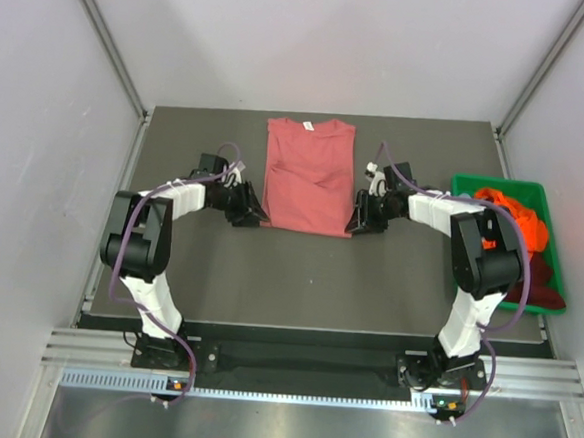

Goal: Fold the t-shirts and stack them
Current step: Fold the tshirt

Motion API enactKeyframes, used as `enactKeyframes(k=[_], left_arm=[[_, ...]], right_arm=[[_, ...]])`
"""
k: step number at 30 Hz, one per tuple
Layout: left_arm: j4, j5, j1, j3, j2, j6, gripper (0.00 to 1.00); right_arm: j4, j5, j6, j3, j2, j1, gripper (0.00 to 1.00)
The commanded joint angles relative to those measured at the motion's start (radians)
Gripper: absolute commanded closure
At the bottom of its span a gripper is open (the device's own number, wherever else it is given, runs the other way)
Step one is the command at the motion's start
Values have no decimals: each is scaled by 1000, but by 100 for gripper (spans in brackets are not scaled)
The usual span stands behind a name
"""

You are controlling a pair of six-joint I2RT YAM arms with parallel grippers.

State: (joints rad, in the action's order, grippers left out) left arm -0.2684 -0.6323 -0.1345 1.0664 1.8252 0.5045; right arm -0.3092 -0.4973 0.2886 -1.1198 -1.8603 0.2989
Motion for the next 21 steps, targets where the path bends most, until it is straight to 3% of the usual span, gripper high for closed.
enactKeyframes(k=[1,5,7,10,21], left_arm=[[24,17,-7,0,13,-37,55],[20,23,-7,1,20,-35,60],[18,26,-7,1,26,-34,72],[-15,37,-7,13,36,-38,99],[-129,177,-7,15,-37,-60,100]], right_arm=[[48,-18,-19,-8,-5,2,64],[56,-18,-17,-11,-20,3,69],[56,-21,-17,-11,-25,3,75],[47,2,-17,-9,-19,2,100],[-8,135,-28,17,41,-10,100]])
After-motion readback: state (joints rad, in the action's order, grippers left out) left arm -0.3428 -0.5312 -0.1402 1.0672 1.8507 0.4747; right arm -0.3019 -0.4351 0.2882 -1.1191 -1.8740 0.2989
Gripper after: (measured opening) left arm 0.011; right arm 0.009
